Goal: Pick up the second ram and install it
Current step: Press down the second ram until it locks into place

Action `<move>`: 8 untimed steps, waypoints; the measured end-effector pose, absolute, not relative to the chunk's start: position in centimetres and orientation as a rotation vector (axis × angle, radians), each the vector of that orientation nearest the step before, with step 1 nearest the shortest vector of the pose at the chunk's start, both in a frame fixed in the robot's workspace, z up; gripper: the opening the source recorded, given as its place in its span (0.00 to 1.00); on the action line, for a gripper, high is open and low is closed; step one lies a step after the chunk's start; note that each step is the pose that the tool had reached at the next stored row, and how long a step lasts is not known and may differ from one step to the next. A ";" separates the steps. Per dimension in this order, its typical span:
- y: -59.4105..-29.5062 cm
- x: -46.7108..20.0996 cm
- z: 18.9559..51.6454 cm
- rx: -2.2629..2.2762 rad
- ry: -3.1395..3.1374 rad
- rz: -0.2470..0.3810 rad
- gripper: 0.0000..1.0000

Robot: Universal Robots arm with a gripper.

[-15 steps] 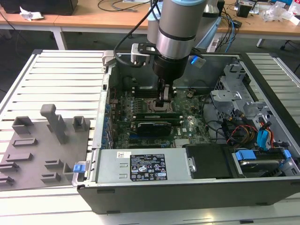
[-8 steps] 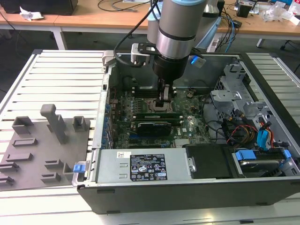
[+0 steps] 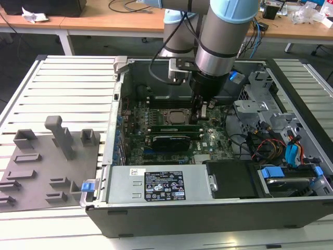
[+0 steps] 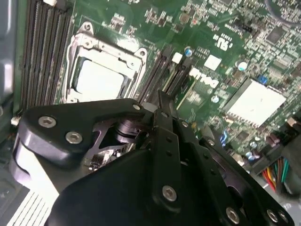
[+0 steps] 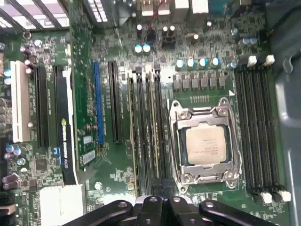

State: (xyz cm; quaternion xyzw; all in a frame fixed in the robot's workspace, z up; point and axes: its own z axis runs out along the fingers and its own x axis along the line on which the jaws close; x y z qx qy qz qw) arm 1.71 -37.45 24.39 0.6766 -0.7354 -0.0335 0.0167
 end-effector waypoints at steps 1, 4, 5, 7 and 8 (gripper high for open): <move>-37.4 1.9 24.2 2.104 -2.285 -0.104 0.11; -37.4 2.1 23.3 2.106 -2.283 -0.104 0.11; -37.4 2.2 23.1 2.107 -2.282 -0.104 0.11; -37.5 2.2 22.8 2.107 -2.281 -0.103 0.11; -37.5 2.2 22.7 2.107 -2.281 -0.104 0.11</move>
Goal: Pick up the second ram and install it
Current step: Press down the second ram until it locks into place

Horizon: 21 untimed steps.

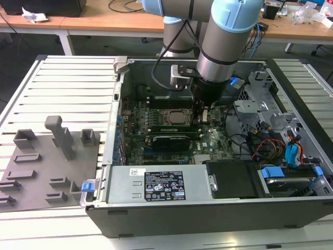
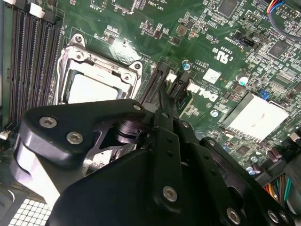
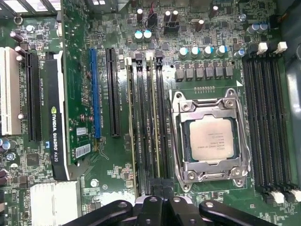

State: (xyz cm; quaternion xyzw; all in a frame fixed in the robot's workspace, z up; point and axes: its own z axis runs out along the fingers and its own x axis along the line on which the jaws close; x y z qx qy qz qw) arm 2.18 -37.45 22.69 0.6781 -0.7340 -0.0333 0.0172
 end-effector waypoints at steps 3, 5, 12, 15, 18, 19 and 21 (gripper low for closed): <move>-37.4 2.2 22.8 2.108 -2.282 -0.104 0.11; -37.4 2.2 23.5 2.108 -2.282 -0.103 0.11; -37.4 -0.9 23.7 2.109 -2.283 -0.100 0.11; -37.4 -2.1 23.7 2.110 -2.284 -0.099 0.11; -37.4 -3.1 23.7 2.110 -2.284 -0.099 0.11; -37.4 -3.4 23.7 2.110 -2.284 -0.099 0.11; -37.4 -4.3 23.7 2.110 -2.284 -0.098 0.11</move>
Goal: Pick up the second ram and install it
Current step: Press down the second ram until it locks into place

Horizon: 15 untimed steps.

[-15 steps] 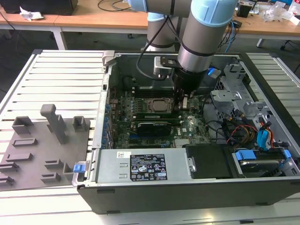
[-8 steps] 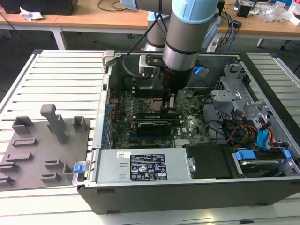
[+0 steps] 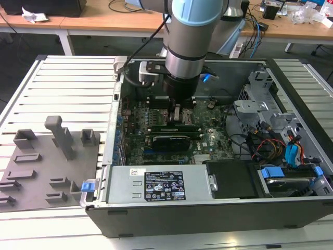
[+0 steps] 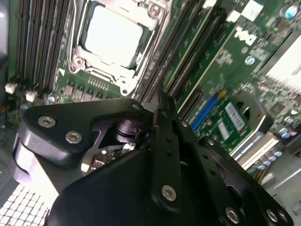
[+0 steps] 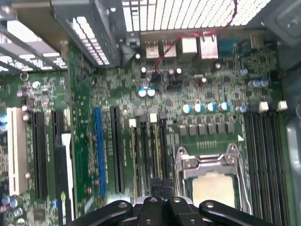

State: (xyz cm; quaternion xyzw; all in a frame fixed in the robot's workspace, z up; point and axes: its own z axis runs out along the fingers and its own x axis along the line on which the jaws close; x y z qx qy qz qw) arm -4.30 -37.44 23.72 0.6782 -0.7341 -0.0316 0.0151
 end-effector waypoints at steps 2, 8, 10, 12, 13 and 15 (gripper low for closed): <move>-37.4 -5.0 23.7 2.111 -2.284 -0.098 0.11; -37.4 -6.6 23.0 2.110 -2.284 -0.098 0.11; -37.4 -6.6 22.8 2.110 -2.284 -0.098 0.11; -37.4 -6.6 22.7 2.110 -2.284 -0.098 0.11; -37.4 -6.6 22.9 2.112 -2.286 -0.099 0.11; -37.4 -6.5 23.3 2.111 -2.285 -0.098 0.11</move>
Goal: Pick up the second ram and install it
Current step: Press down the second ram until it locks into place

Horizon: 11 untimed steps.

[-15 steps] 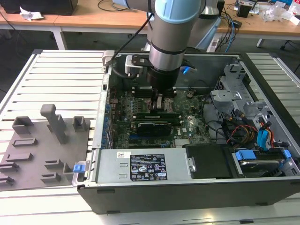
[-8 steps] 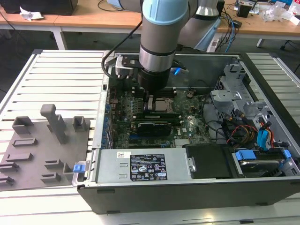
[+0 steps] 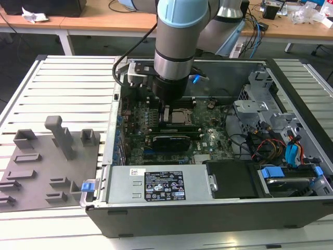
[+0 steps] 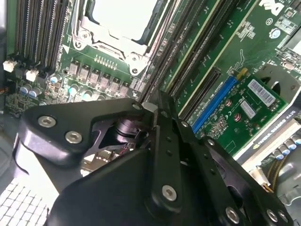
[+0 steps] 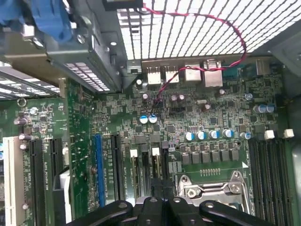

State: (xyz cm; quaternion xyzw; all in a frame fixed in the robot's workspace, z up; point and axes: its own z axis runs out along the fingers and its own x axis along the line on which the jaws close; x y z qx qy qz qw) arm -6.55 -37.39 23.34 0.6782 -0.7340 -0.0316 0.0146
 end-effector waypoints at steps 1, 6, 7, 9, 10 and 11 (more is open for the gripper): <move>-37.4 -6.3 23.4 2.111 -2.285 -0.099 0.11; -37.2 -4.4 23.4 2.111 -2.284 -0.100 0.11; -37.1 -4.0 23.4 2.111 -2.284 -0.100 0.11; -37.0 -3.5 23.4 2.110 -2.284 -0.100 0.11; -36.9 -3.4 23.4 2.110 -2.284 -0.100 0.11; -36.9 -3.3 23.4 2.110 -2.284 -0.100 0.11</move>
